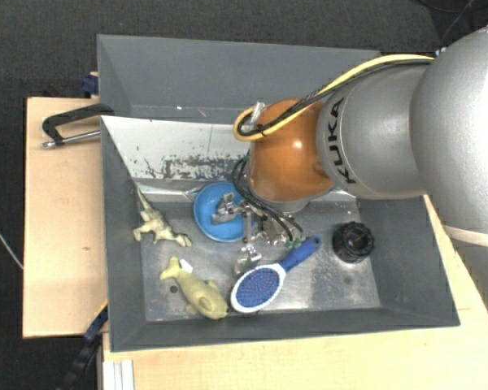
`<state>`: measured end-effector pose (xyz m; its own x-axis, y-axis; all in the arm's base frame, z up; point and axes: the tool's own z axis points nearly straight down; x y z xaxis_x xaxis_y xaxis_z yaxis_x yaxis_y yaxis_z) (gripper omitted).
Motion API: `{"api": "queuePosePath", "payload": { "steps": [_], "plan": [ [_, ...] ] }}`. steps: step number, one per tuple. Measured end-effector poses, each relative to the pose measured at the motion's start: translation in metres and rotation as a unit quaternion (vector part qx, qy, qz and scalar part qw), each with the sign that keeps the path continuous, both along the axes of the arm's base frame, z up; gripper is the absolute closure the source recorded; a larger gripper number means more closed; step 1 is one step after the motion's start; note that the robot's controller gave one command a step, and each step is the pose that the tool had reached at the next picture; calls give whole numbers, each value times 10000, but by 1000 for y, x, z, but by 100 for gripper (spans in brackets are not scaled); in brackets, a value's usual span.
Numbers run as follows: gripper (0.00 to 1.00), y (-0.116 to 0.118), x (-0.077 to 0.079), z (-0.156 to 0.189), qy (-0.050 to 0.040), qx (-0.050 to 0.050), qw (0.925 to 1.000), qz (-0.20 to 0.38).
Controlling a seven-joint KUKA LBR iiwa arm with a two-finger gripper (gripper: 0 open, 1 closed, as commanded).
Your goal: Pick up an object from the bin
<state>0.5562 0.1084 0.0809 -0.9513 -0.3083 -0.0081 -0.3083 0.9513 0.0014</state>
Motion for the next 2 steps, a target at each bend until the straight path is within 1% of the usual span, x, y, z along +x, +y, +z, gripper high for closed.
{"api": "queuePosePath", "payload": {
  "steps": [1,2],
  "plan": [
    [0,-53,-3,21,-11,-27,9778,2094],
    [0,3,45,21,-20,-16,9402,3407]
  ]
}}
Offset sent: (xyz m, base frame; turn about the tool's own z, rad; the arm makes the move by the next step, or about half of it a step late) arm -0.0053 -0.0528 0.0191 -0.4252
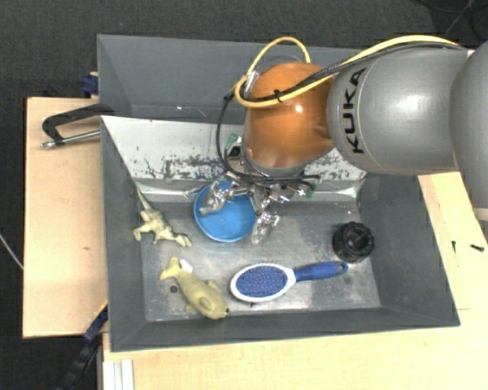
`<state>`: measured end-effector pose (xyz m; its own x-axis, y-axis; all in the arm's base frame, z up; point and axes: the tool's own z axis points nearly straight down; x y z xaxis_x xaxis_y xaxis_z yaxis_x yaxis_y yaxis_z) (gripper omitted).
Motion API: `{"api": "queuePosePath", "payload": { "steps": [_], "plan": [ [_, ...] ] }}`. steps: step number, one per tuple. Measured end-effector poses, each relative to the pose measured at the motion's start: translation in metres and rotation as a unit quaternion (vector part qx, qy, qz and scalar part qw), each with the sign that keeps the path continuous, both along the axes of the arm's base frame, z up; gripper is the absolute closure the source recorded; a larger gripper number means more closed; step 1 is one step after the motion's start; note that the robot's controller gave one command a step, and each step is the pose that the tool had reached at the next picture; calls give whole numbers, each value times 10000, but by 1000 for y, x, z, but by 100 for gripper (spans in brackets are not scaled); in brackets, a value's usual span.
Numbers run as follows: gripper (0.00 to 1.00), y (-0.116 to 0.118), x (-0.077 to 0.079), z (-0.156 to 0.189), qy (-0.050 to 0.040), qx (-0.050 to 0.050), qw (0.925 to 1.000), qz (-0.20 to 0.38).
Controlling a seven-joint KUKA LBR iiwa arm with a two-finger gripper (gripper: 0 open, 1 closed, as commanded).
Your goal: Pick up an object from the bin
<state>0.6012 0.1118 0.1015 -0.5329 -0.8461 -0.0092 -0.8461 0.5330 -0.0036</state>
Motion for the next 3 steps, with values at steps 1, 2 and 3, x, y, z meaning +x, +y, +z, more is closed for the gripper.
{"api": "queuePosePath", "payload": {
  "steps": [1,2,3],
  "plan": [
    [0,18,2,-26,12,-35,9981,617],
    [0,18,3,-24,18,-20,9982,596],
    [100,18,6,-20,-22,-16,9983,588]
  ]
}}
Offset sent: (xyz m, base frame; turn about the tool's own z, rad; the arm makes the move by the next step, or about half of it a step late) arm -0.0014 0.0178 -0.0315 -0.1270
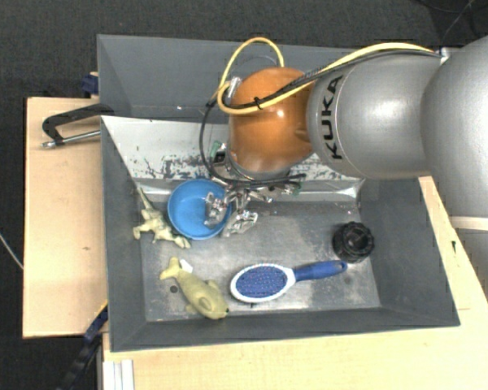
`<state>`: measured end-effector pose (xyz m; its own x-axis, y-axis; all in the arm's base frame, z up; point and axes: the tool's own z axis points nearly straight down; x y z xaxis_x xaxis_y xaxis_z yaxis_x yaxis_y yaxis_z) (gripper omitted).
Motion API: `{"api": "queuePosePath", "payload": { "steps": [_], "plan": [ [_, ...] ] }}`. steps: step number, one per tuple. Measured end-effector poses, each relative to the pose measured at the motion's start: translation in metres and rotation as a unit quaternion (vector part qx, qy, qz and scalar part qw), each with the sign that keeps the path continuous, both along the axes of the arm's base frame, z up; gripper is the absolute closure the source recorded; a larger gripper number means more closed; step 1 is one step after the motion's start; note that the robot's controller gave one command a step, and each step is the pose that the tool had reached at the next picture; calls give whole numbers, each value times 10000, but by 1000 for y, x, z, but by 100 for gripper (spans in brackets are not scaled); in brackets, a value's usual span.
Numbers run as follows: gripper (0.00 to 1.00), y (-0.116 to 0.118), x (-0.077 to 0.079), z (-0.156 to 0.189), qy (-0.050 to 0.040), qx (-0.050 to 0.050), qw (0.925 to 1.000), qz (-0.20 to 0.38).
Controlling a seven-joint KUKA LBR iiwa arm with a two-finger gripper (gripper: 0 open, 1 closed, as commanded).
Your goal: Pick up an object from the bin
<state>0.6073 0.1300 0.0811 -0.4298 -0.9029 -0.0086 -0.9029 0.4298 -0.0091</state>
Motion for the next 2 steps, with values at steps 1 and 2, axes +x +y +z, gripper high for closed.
{"api": "queuePosePath", "payload": {
  "steps": [1,2],
  "plan": [
    [100,3,4,32,-16,19,10000,-14],
    [100,4,5,37,24,4,10000,-29]
  ]
}}
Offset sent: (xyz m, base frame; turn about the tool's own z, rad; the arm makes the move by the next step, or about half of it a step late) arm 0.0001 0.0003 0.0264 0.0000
